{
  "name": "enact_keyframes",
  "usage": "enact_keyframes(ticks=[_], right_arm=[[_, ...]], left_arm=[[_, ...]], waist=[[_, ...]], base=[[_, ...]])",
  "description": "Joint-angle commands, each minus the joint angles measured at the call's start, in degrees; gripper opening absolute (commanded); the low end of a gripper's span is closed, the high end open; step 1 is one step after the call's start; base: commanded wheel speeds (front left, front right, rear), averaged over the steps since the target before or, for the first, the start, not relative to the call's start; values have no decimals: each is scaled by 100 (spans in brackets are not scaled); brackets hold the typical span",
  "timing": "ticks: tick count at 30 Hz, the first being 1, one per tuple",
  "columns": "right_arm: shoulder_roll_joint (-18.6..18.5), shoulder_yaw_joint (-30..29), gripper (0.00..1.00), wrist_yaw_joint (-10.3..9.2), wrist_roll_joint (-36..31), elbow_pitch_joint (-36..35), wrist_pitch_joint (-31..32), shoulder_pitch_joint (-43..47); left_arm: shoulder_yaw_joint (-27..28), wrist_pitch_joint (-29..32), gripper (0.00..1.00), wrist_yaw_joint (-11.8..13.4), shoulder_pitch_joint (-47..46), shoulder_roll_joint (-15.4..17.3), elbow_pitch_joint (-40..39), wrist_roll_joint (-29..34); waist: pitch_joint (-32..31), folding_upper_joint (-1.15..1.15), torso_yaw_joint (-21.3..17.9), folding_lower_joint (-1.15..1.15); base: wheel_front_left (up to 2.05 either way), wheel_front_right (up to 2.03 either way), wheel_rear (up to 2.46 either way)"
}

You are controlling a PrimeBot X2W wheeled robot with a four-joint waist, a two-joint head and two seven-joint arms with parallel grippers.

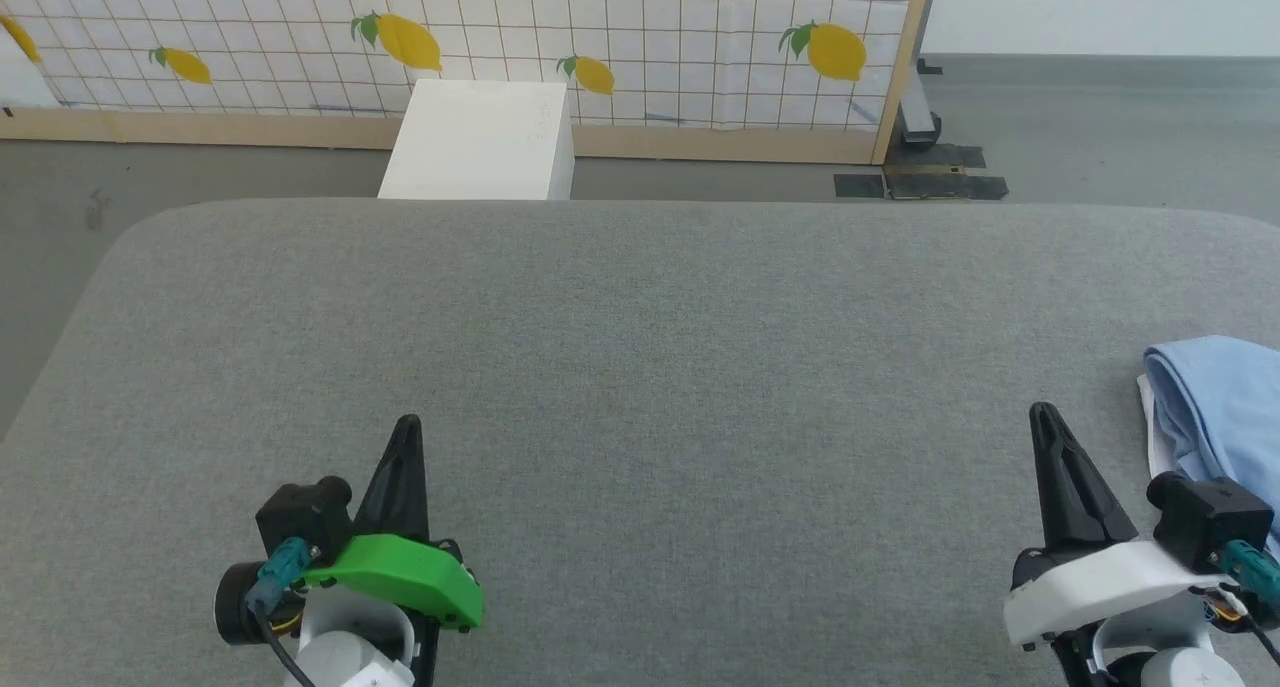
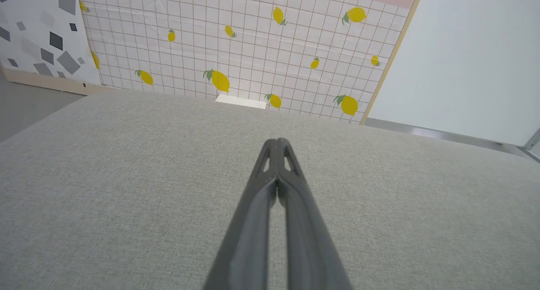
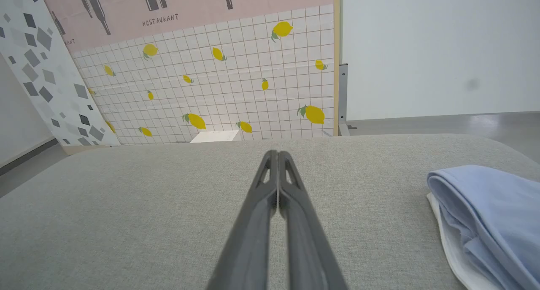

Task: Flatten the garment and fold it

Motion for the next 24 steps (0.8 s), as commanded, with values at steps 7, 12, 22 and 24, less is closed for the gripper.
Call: enact_keyframes(ticks=[7, 12, 22, 24], right_arm=[[2, 34, 0, -1, -105, -35, 52, -7], [3, 48, 0, -2, -149, -47, 75, -9], [5, 86, 0, -3, -266, -78, 138, -15], [5, 92, 0, -3, -284, -83, 147, -16]], left_arm=[[43, 106, 0, 25, 86, -6, -137, 175], [59, 162, 0, 32, 112, -8, -204, 234], [101, 311, 0, 52, 182, -12, -384, 391], [107, 333, 0, 55, 193, -13, -411, 416]], waist=[[0, 0, -11, 0], [-1, 0, -18, 0], [-2, 0, -37, 0], [-2, 0, -40, 0]], base=[[0, 0, 0], [0, 0, 0], [0, 0, 0], [0, 0, 0]])
